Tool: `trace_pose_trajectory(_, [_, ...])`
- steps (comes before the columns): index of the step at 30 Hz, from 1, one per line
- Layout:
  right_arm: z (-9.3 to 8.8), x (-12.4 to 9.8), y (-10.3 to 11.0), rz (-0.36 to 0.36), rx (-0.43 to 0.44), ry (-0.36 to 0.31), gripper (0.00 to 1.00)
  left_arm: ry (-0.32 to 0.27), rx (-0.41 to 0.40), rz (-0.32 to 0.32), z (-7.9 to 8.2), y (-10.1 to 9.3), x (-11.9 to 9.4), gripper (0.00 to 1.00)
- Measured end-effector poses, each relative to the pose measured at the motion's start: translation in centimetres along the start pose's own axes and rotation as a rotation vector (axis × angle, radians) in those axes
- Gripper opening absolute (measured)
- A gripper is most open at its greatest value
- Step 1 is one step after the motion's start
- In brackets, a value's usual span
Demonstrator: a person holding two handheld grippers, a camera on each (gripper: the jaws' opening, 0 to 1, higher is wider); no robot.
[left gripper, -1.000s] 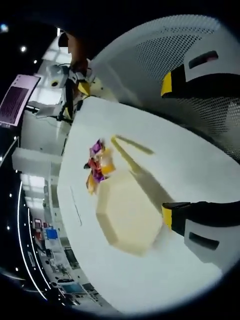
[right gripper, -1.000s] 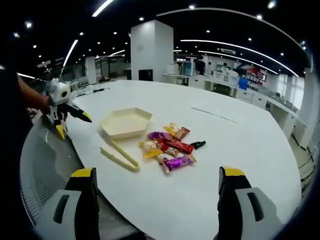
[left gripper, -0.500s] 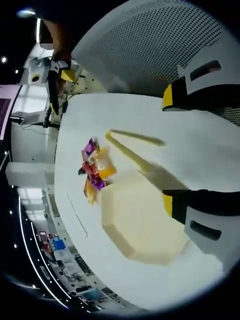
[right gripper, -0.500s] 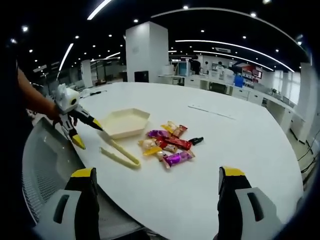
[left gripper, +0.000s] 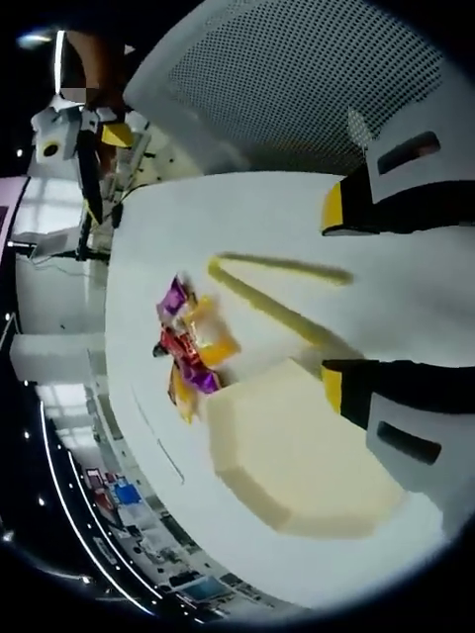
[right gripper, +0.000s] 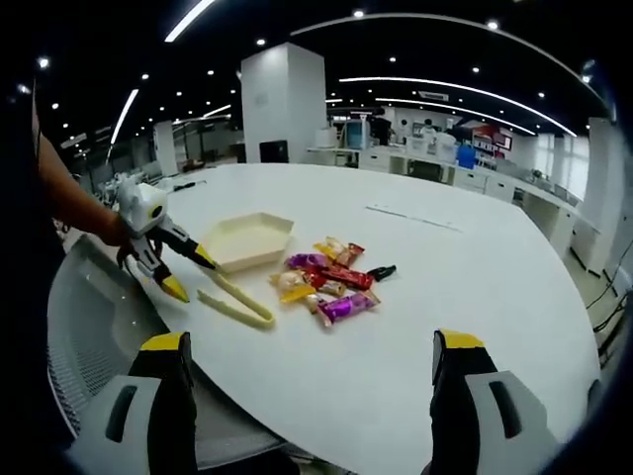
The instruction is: Place the target food into the container with the food tongs after gripping and lifting it, then release it inside without dropping or visibly crushing the food.
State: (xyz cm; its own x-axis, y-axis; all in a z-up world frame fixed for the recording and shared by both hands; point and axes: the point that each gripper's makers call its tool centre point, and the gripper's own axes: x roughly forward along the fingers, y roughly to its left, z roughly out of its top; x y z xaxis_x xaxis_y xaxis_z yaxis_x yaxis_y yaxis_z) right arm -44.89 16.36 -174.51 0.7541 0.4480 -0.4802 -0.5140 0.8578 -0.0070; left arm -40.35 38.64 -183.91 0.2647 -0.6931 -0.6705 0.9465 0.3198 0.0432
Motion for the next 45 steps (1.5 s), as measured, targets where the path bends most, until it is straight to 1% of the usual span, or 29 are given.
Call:
trace_pose_trajectory(3, [0.1, 0.0, 0.1, 0.002, 0.003, -0.001, 0.99, 0.015, 0.039, -0.025, 0.2, -0.2, 0.7, 0.43])
trace_pose_trajectory(7, [0.2, 0.1, 0.2, 0.003, 0.006, -0.004, 0.99, 0.020, 0.053, -0.038, 0.6, -0.1, 1.2, 0.40])
trace_pose_trajectory(11, [0.0, 0.1, 0.4, 0.009, 0.008, -0.001, 0.99, 0.046, 0.085, -0.032, 0.4, 0.8, 1.3, 0.29])
trace_pose_trajectory(13, [0.0, 0.2, 0.4, 0.011, 0.011, 0.000, 0.99, 0.062, 0.081, -0.058, 0.4, 0.7, 1.4, 0.29])
trace_pose_trajectory(15, [-0.1, 0.2, 0.4, 0.012, 0.010, 0.003, 0.99, 0.086, 0.131, -0.081, 0.1, 0.6, 1.4, 0.31])
trace_pose_trajectory(17, [-0.1, 0.2, 0.4, 0.012, 0.009, 0.003, 0.99, 0.113, 0.161, -0.103, -0.3, 0.3, 1.6, 0.34])
trace_pose_trajectory(19, [-0.1, 0.3, 0.4, 0.014, 0.010, 0.003, 0.99, 0.116, 0.159, -0.113, -0.3, 0.3, 1.7, 0.35])
trace_pose_trajectory(22, [0.0, 0.3, 0.5, 0.016, 0.009, 0.004, 0.99, 0.116, 0.166, -0.102, -0.1, 0.9, 1.7, 0.28])
trace_pose_trajectory(26, [-0.2, 0.4, 0.6, 0.020, 0.008, 0.009, 0.99, 0.111, 0.189, -0.110, -0.2, 0.9, 1.7, 0.26])
trace_pose_trajectory(27, [-0.2, 0.4, 0.6, 0.020, 0.005, 0.012, 0.99, 0.110, 0.194, -0.107, -0.2, 1.0, 1.7, 0.23])
trace_pose_trajectory(28, [-0.2, 0.4, 0.6, 0.021, 0.006, 0.013, 0.99, 0.114, 0.245, -0.096, -0.2, 1.2, 1.8, 0.19])
trace_pose_trajectory(29, [-0.2, 0.4, 0.6, 0.021, 0.008, 0.013, 0.99, 0.118, 0.236, -0.100, -0.2, 1.0, 1.9, 0.16])
trace_pose_trajectory(31, [-0.3, 0.4, 0.5, 0.019, 0.007, 0.015, 0.99, 0.133, 0.280, -0.079, -0.2, 1.4, 2.0, 0.09])
trace_pose_trajectory(33, [-0.2, 0.5, 0.4, 0.021, 0.007, 0.017, 0.99, 0.138, 0.282, -0.069, -0.3, 1.5, 2.1, 0.03])
trace_pose_trajectory(34, [-0.2, 0.5, 0.4, 0.020, 0.005, 0.016, 0.99, 0.133, 0.298, -0.040, -0.2, 2.0, 2.0, 0.01])
trace_pose_trajectory(35, [-0.2, 0.5, 0.4, 0.020, 0.004, 0.016, 0.99, 0.128, 0.273, -0.049, -0.2, 1.9, 2.1, 0.00])
trace_pose_trajectory(38, [0.1, 0.6, 0.2, 0.010, -0.001, 0.012, 0.99, 0.122, 0.251, -0.051, -0.2, 2.0, 2.1, 0.00])
trace_pose_trajectory(42, [0.2, 0.7, 0.3, 0.017, -0.006, 0.013, 0.99, 0.127, 0.256, -0.053, -0.1, 2.0, 2.1, 0.00])
trace_pose_trajectory(43, [0.2, 0.7, 0.3, 0.021, -0.007, 0.013, 0.99, 0.125, 0.228, -0.053, -0.1, 2.0, 2.1, 0.00])
trace_pose_trajectory(44, [0.3, 0.7, 0.3, 0.022, -0.008, 0.014, 0.99, 0.126, 0.173, -0.043, -0.1, 2.1, 2.1, 0.00])
trace_pose_trajectory(45, [0.2, 0.7, 0.3, 0.022, -0.011, 0.017, 0.99, 0.129, 0.196, -0.045, -0.1, 2.1, 2.1, 0.00])
